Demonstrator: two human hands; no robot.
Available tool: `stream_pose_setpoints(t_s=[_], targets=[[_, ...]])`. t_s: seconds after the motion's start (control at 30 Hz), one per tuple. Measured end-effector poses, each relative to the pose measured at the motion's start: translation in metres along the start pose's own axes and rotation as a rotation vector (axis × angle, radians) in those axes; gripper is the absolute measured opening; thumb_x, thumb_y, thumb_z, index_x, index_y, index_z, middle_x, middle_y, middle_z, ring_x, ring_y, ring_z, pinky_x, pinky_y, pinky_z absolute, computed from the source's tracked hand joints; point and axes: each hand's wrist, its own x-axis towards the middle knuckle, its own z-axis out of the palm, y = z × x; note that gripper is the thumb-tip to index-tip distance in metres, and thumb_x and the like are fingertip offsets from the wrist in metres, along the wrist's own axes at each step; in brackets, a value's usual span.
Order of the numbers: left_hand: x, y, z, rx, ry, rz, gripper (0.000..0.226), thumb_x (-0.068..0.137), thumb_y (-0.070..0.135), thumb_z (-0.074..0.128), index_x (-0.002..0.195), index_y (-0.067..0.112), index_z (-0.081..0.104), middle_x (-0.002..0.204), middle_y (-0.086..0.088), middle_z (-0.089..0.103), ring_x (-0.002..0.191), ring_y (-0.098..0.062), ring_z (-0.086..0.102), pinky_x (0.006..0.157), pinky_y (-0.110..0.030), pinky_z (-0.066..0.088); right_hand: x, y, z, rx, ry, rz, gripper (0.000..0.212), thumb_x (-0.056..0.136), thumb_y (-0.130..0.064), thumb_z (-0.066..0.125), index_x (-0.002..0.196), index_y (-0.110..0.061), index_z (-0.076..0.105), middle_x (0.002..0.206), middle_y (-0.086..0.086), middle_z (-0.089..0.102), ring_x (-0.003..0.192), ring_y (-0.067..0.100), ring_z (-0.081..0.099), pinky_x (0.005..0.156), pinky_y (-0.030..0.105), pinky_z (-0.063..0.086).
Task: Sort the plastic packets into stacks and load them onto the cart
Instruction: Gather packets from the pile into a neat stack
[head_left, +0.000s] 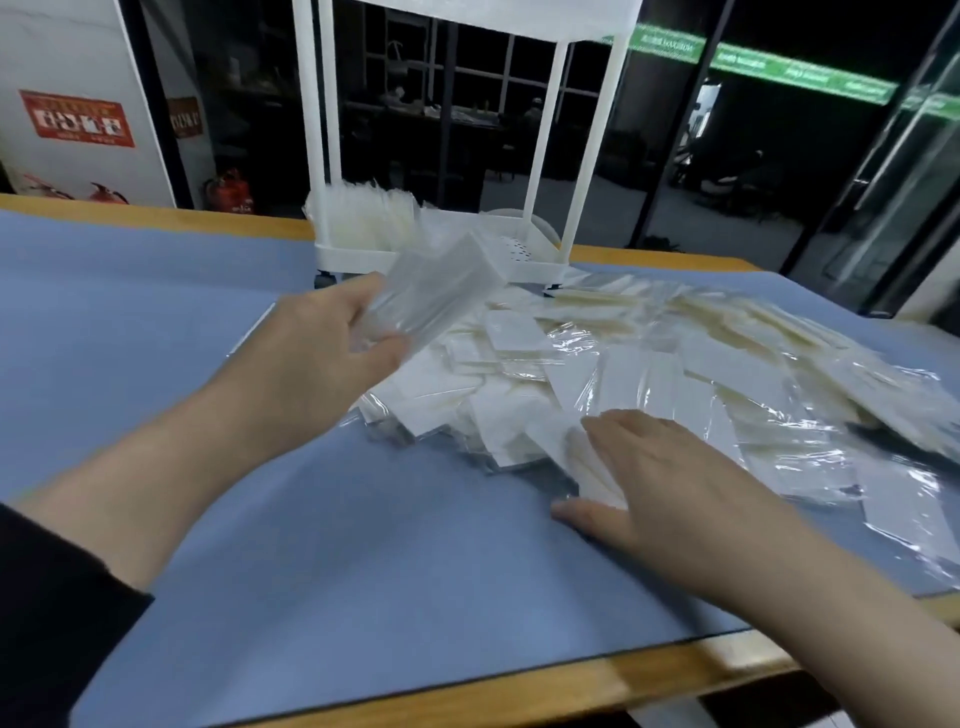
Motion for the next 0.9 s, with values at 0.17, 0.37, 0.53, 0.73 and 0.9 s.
stream_pose_setpoints(t_s=[0.17, 0.37, 0.53, 0.73, 0.9], targets=[[0.0, -0.005, -0.005, -0.055, -0.022, -0.005, 0.015, 0.095, 0.026, 0.063, 0.096, 0.041, 0.063, 0.09, 0.005, 0.071, 0.085, -0.02, 0.064, 0.079, -0.037, 0.052, 0.011, 0.0, 0.006, -0.019, 0.199, 0.071, 0.021, 0.095, -0.032, 0.043, 0.08, -0.019, 0.048, 0.082, -0.002, 0.053, 0.083, 0.027, 0.054, 0.074, 0.04, 0.045], [0.002, -0.004, -0.004, -0.152, -0.102, 0.03, 0.033, 0.098, 0.017, 0.062, 0.096, 0.049, 0.054, 0.08, 0.042, 0.062, 0.074, 0.014, 0.06, 0.06, -0.002, 0.04, 0.016, 0.006, -0.024, 0.5, 0.452, 0.144, 0.029, 0.092, -0.02, 0.055, 0.069, -0.007, 0.044, 0.059, -0.002, 0.038, 0.058, 0.017, 0.033, 0.054, 0.035, 0.028], [0.004, -0.008, -0.002, -0.302, -0.071, 0.007, 0.025, 0.098, 0.019, 0.065, 0.1, 0.044, 0.061, 0.089, 0.025, 0.071, 0.08, -0.001, 0.068, 0.06, -0.008, 0.049, 0.033, 0.0, -0.041, 1.222, 0.528, 0.041, 0.017, 0.1, -0.017, 0.058, 0.098, -0.007, 0.072, 0.093, 0.008, 0.075, 0.082, 0.024, 0.069, 0.07, 0.038, 0.056], [0.002, -0.004, 0.004, -0.578, -0.089, -0.168, 0.017, 0.105, 0.023, 0.055, 0.114, 0.026, 0.07, 0.1, 0.0, 0.078, 0.085, -0.026, 0.075, 0.071, -0.041, 0.063, 0.056, -0.041, -0.036, 1.642, 0.345, 0.0, 0.019, 0.102, -0.014, 0.056, 0.114, -0.008, 0.069, 0.106, 0.011, 0.076, 0.089, 0.023, 0.071, 0.077, 0.038, 0.057], [-0.001, -0.002, 0.007, -0.758, -0.157, -0.232, 0.019, 0.1, 0.032, 0.061, 0.114, 0.022, 0.069, 0.101, 0.002, 0.079, 0.086, -0.018, 0.076, 0.066, -0.028, 0.059, 0.078, -0.073, -0.025, 1.592, 0.427, -0.027, 0.017, 0.1, -0.017, 0.06, 0.114, -0.011, 0.068, 0.107, 0.005, 0.076, 0.099, 0.025, 0.073, 0.082, 0.043, 0.06]])
